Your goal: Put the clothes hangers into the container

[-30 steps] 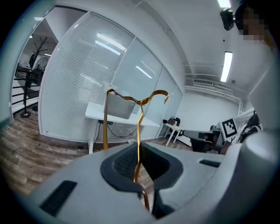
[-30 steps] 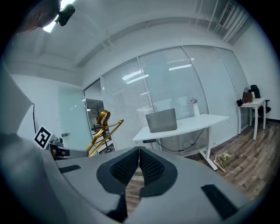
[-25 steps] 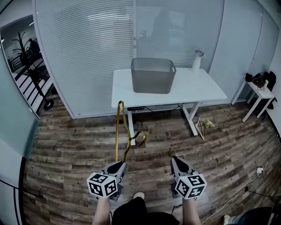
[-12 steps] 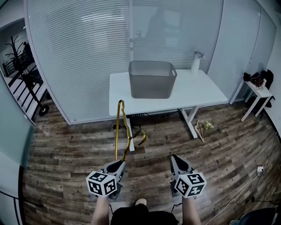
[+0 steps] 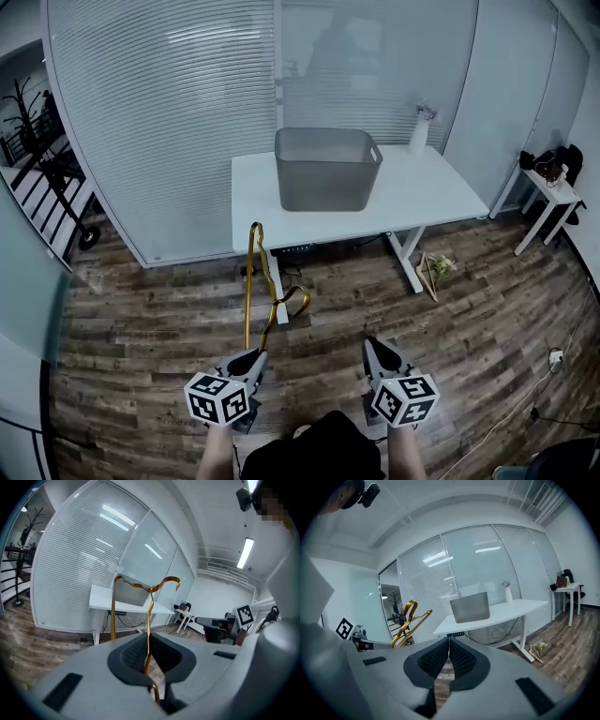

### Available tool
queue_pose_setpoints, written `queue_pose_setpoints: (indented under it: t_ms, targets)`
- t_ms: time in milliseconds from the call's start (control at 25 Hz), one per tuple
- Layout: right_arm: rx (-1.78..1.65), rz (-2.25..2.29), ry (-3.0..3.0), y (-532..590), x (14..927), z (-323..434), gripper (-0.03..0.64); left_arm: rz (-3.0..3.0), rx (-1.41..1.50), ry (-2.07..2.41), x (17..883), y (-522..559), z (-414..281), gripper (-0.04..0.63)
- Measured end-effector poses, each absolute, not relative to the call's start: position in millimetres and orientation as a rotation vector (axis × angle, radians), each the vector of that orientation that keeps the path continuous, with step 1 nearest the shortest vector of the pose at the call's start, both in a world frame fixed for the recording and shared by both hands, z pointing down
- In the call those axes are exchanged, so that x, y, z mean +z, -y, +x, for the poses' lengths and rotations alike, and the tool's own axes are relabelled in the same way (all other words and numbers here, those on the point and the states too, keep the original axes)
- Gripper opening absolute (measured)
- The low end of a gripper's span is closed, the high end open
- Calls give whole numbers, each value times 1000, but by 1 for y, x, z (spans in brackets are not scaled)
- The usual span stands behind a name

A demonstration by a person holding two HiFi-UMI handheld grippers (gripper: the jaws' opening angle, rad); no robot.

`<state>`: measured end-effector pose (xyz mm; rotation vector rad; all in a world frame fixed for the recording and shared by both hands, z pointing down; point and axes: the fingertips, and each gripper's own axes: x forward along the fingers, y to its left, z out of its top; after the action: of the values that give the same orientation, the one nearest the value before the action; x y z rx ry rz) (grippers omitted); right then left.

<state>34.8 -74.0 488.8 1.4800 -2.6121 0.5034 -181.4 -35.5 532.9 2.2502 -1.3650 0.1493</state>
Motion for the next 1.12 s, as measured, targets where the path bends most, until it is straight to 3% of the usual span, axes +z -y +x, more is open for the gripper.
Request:
queue_pose_setpoints:
  t_ms: [520,1120]
  targets:
    - [517,1471,2595,106,496,28,28,2230,146,1357,543,65,-189,21]
    - [487,1445,2627,233,483,43,28,2238,125,1394,528,187,-174,23]
